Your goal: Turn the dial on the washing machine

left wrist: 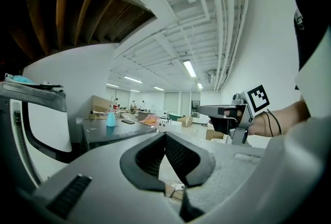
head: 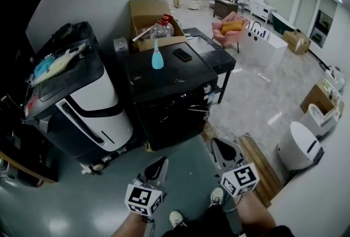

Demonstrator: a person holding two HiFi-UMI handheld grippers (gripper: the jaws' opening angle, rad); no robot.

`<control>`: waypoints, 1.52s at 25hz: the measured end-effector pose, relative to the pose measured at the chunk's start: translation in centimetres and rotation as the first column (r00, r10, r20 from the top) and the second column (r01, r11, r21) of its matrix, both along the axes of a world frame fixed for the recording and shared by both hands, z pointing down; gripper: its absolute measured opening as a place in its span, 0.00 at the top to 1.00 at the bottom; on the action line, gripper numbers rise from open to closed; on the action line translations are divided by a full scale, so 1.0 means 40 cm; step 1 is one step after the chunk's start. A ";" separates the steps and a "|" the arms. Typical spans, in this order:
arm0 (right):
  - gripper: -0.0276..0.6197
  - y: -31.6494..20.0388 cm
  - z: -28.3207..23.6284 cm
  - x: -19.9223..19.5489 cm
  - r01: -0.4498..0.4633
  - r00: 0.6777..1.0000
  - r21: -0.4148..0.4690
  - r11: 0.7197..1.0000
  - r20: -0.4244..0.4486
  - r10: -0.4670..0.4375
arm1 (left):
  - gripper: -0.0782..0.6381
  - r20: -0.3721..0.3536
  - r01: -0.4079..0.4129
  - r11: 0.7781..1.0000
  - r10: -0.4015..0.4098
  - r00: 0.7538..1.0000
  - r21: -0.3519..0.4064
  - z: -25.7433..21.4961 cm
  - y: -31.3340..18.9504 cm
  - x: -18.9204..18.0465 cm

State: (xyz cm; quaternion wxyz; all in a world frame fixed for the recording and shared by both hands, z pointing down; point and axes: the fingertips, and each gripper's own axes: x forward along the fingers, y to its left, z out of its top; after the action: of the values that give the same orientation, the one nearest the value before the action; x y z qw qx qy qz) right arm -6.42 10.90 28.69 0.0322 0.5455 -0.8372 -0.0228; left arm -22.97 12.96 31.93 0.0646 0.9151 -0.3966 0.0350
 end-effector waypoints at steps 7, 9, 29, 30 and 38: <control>0.96 0.099 -0.005 0.069 -0.031 1.000 0.003 1.000 0.003 0.031 | 0.88 -0.004 -0.019 1.000 0.019 1.000 -0.024 0.019 0.101 0.058; 0.96 0.126 -0.006 0.092 -0.027 1.000 -0.001 1.000 0.003 0.027 | 0.88 -0.003 -0.023 0.999 0.023 1.000 -0.022 0.020 0.124 0.090; 0.96 0.372 -0.008 0.352 0.016 0.999 -0.019 1.000 0.045 -0.016 | 0.89 0.023 -0.108 0.994 0.108 0.994 -0.031 -0.003 0.331 0.484; 0.96 0.375 -0.007 0.355 0.011 0.999 -0.032 0.999 0.050 -0.010 | 0.88 0.026 -0.111 0.993 0.112 0.993 -0.030 -0.001 0.328 0.489; 0.96 0.370 0.009 0.355 0.024 0.999 -0.037 0.999 0.029 -0.023 | 0.88 0.019 -0.089 0.995 0.090 0.996 -0.040 -0.009 0.307 0.486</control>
State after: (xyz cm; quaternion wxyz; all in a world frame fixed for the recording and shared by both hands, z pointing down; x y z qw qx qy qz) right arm 7.76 25.68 29.05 0.0303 0.5351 -0.8443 0.0003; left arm -3.51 25.25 31.56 0.0766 0.9300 -0.3552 0.0550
